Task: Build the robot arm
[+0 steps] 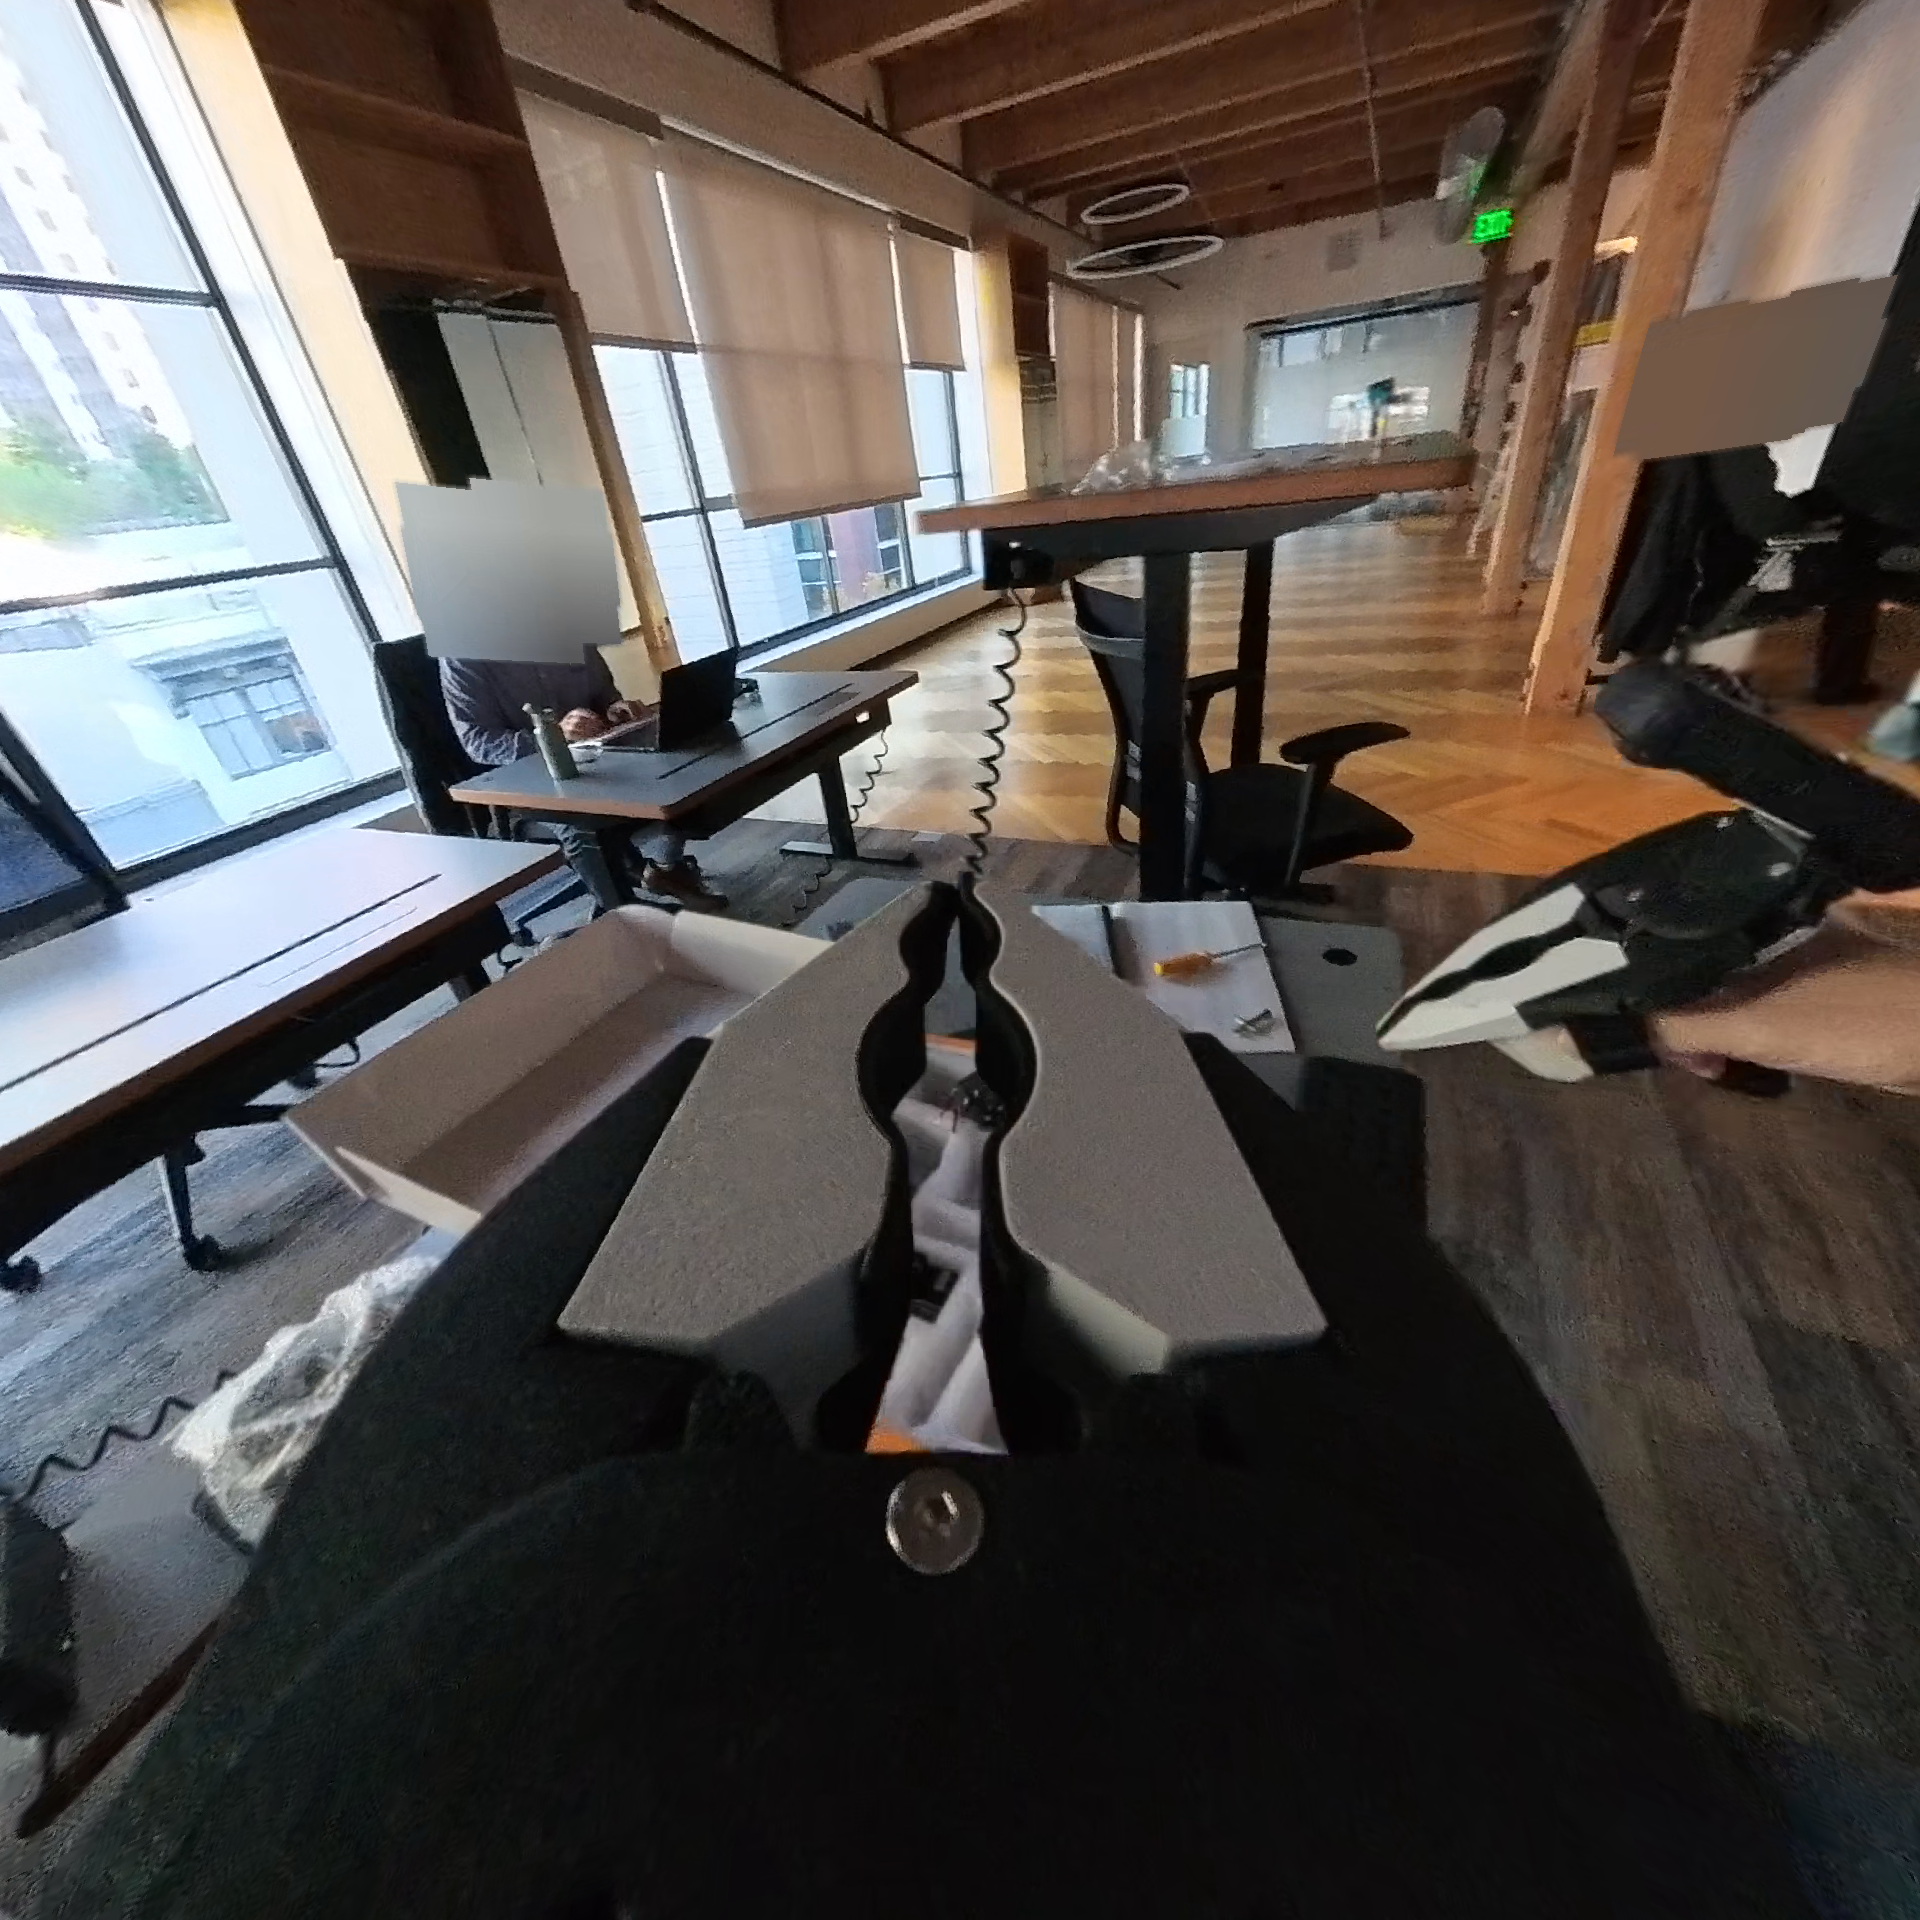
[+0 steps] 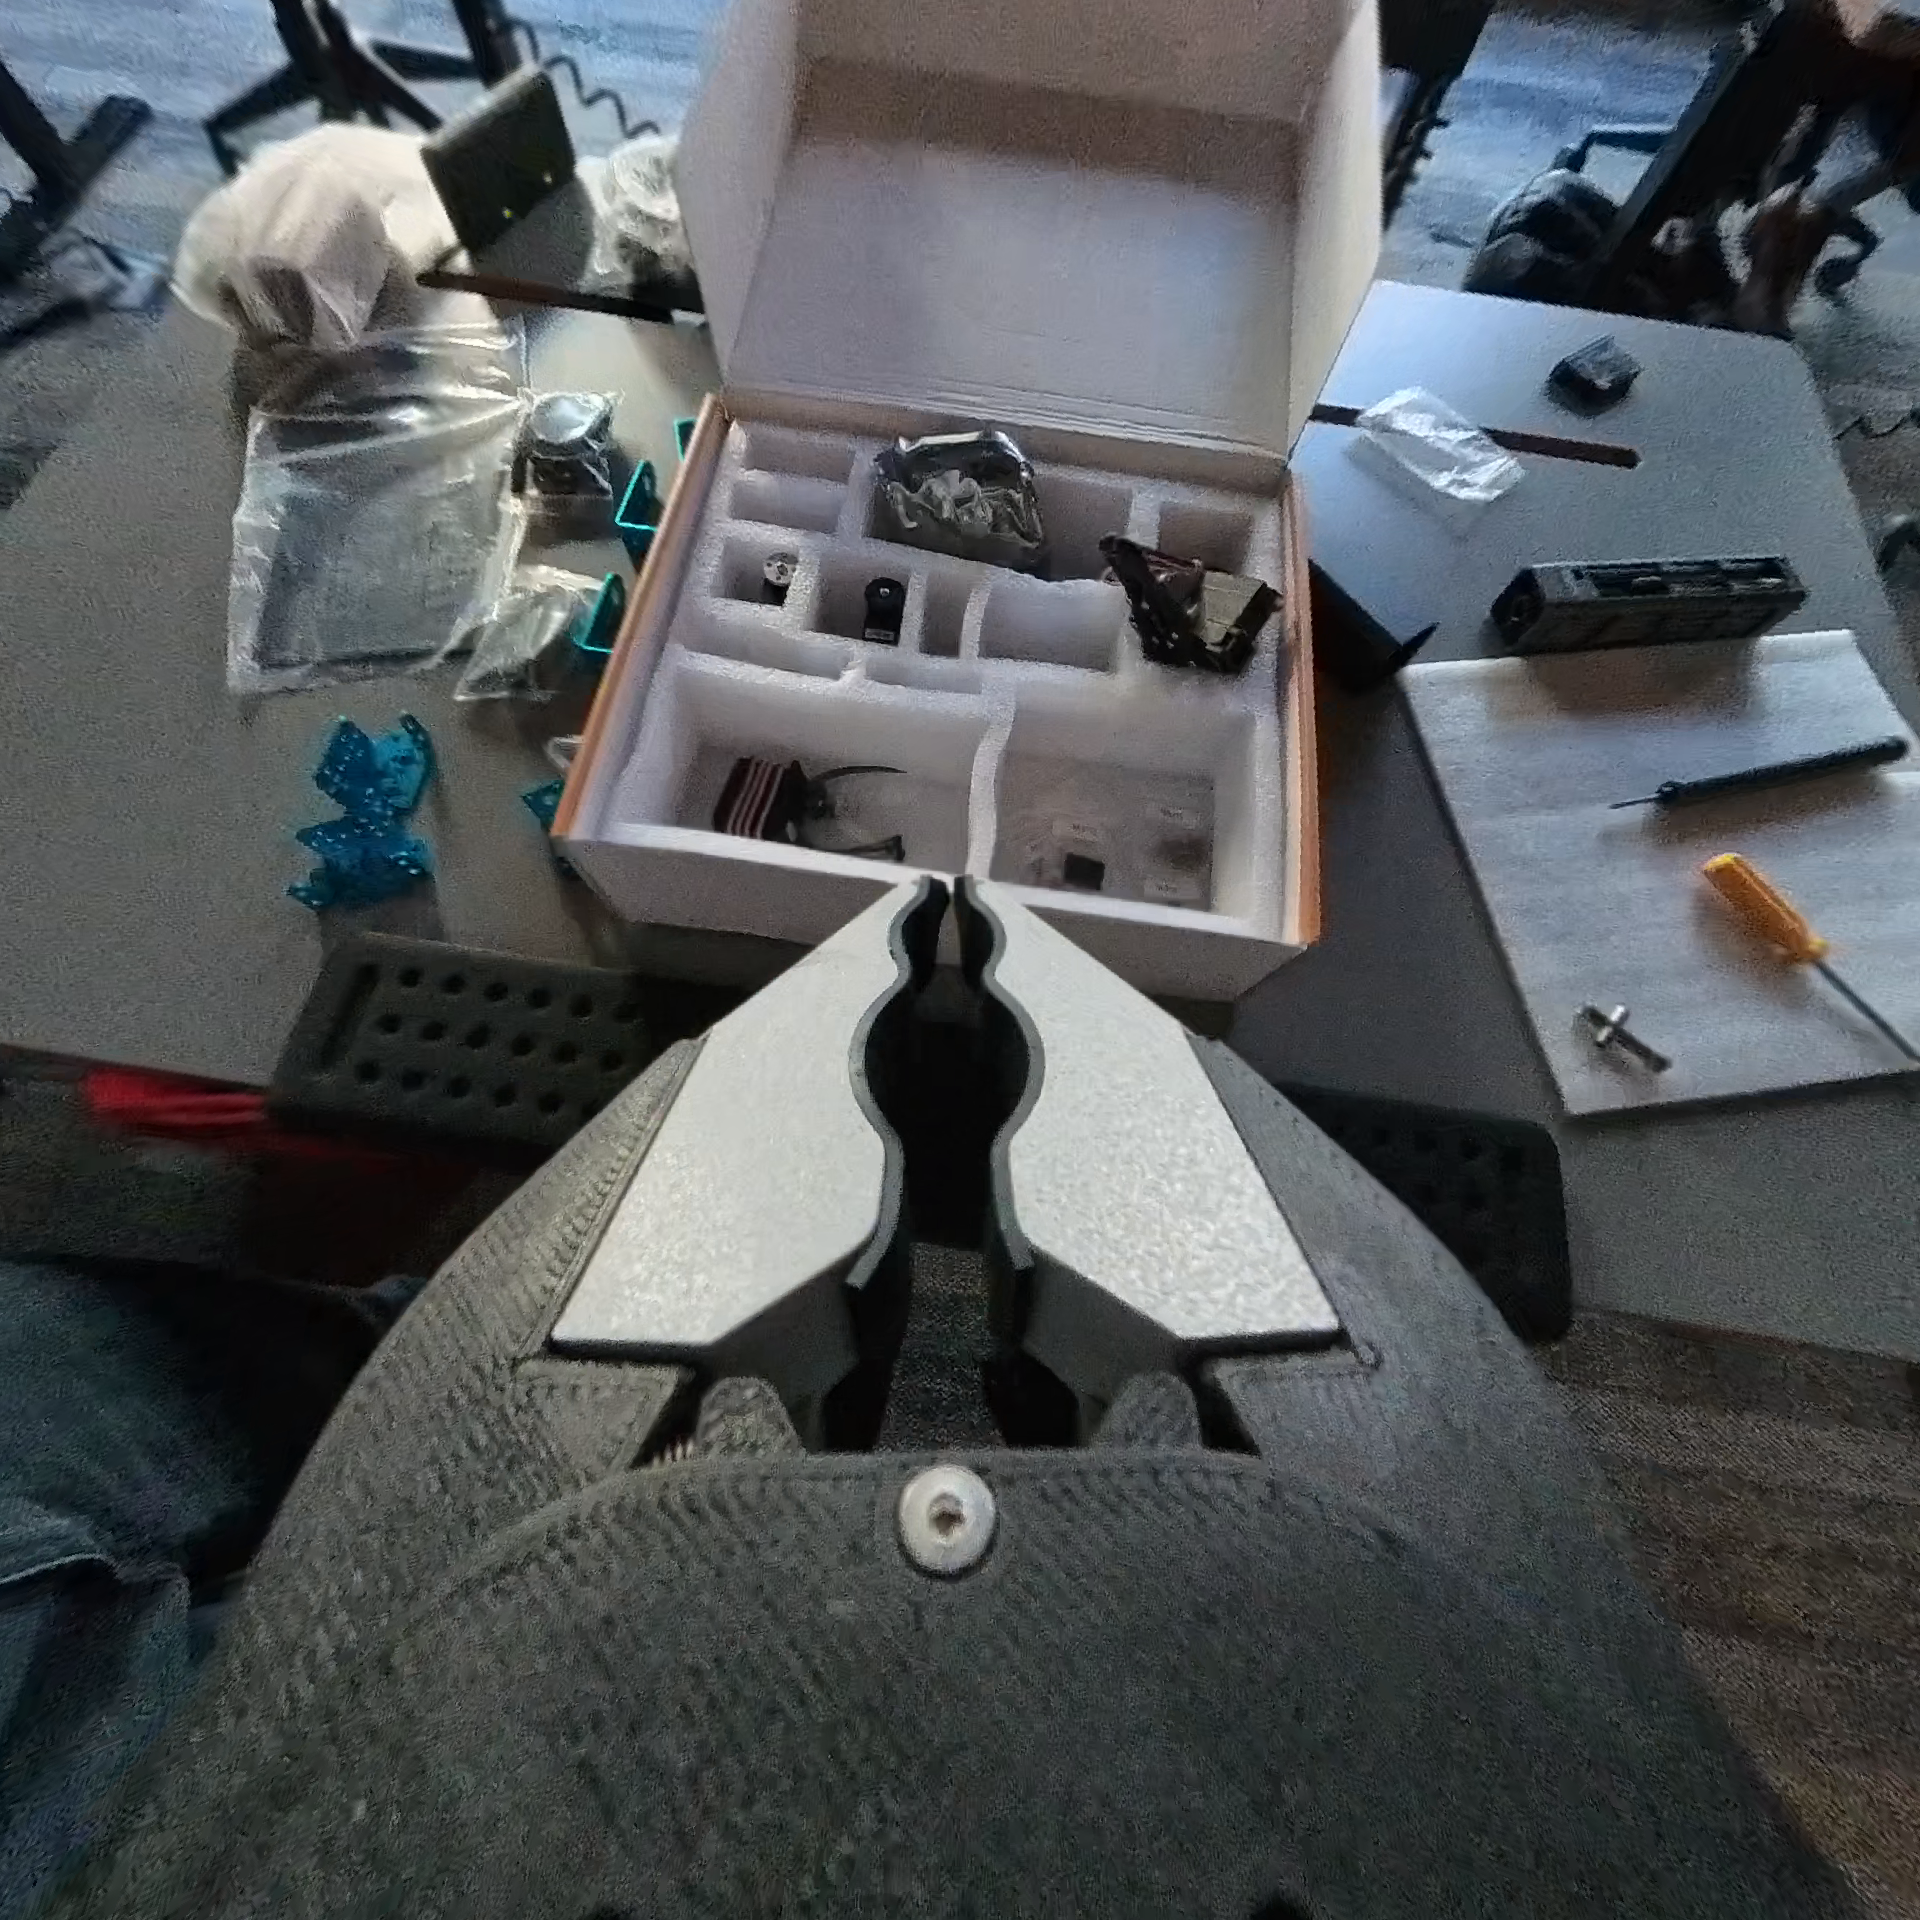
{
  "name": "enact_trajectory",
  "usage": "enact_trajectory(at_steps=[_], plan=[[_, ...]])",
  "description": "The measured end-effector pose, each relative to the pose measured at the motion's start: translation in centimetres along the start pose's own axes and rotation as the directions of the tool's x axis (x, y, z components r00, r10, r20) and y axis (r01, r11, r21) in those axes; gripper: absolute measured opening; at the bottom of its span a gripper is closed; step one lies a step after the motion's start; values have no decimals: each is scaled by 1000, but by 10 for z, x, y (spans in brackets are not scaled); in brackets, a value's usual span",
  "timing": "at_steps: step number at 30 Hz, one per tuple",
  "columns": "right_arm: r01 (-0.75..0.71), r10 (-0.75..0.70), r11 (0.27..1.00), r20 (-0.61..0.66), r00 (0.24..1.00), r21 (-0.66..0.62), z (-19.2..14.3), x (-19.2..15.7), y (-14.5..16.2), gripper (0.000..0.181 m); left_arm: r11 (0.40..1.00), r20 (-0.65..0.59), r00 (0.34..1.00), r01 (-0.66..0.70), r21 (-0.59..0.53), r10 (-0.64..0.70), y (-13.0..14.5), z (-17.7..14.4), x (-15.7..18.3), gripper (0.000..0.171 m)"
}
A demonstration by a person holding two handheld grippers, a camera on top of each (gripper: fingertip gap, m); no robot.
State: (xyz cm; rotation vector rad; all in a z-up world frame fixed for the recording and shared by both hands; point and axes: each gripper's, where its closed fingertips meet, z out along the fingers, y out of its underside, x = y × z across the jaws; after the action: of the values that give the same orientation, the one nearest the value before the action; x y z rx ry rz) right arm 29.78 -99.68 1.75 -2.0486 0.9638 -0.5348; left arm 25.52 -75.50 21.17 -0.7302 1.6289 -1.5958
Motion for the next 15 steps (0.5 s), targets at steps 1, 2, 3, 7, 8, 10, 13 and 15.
enact_trajectory(at_steps=[1, 2, 3, 7, 8, 10, 13, 15], plan=[[-7, 7, 1000, 21, 1000, -25, 17, 13, -1, 5, 1000, 37, 999, -4, -11, 4, 5, 11, -8, 0], [-17, 18, 998, 26, 1000, -53, 34, 28, -2, 8, 1000, 82, 997, -7, -28, 10, 9, 21, -16, 0], [-13, 16, 996, 31, 999, -84, 52, 42, -2, 13, 999, 129, 992, -6, -40, 11, 12, 31, -24, 0], [48, -55, 977, -26, 998, -208, 127, 85, 1, 29, 999, 290, 957, 2, -42, 10, 13, 58, -43, 0], [56, -66, 972, -36, 997, -229, 145, 89, 2, 27, 999, 322, 947, 15, -49, 2, 14, 61, -46, 1], [67, -84, 956, -50, 995, -284, 181, 91, 11, 25, 999, 367, 930, 18, -49, 1, 13, 63, -47, 1], [39, -70, 915, -62, 996, -401, 225, 93, 36, 26, 996, 423, 906, 30, -89, 11, 23, 56, -51, 1], [-9, -25, 896, -72, 997, -444, 242, 93, 46, 26, 994, 457, 889, 57, -92, -8, 30, 44, -57, 1]])
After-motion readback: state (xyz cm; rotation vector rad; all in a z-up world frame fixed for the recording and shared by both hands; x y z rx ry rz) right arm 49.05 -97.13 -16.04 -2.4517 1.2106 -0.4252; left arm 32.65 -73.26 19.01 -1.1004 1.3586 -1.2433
